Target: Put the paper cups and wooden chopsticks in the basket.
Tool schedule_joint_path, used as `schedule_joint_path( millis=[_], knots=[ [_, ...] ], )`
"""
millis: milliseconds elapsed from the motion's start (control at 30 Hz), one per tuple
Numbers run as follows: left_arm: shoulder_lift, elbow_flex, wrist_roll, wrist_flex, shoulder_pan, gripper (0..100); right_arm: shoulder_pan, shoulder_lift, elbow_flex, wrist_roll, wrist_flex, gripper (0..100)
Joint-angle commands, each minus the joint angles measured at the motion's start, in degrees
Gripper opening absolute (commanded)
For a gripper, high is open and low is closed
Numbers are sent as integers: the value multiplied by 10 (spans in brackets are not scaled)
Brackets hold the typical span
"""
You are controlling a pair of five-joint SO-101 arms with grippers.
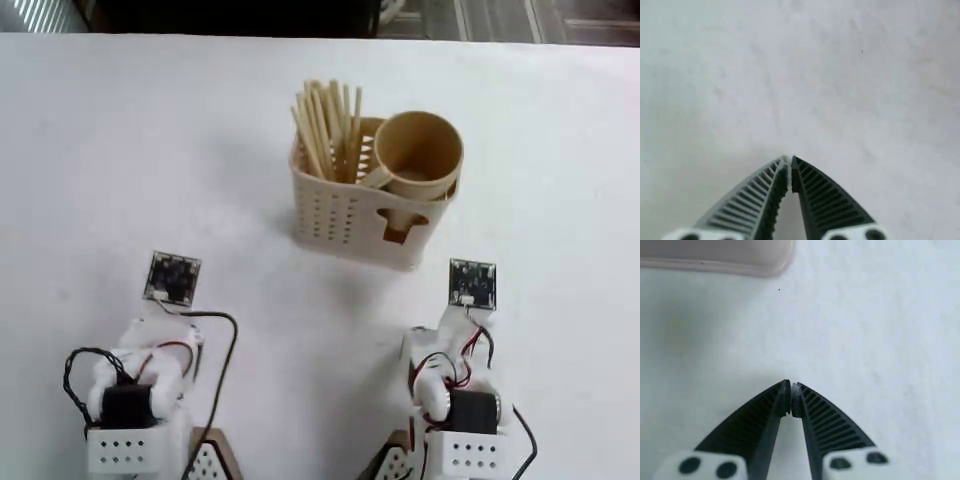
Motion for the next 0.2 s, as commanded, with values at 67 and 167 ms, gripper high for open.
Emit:
schedule_joint_path(
  millis=[67, 167],
  knots=[
    [0, -3, -1, 3, 3, 38, 4, -3, 5, 4, 4, 19],
    [0, -3, -1, 3, 3, 38, 4, -3, 5, 4, 4, 19]
  ],
)
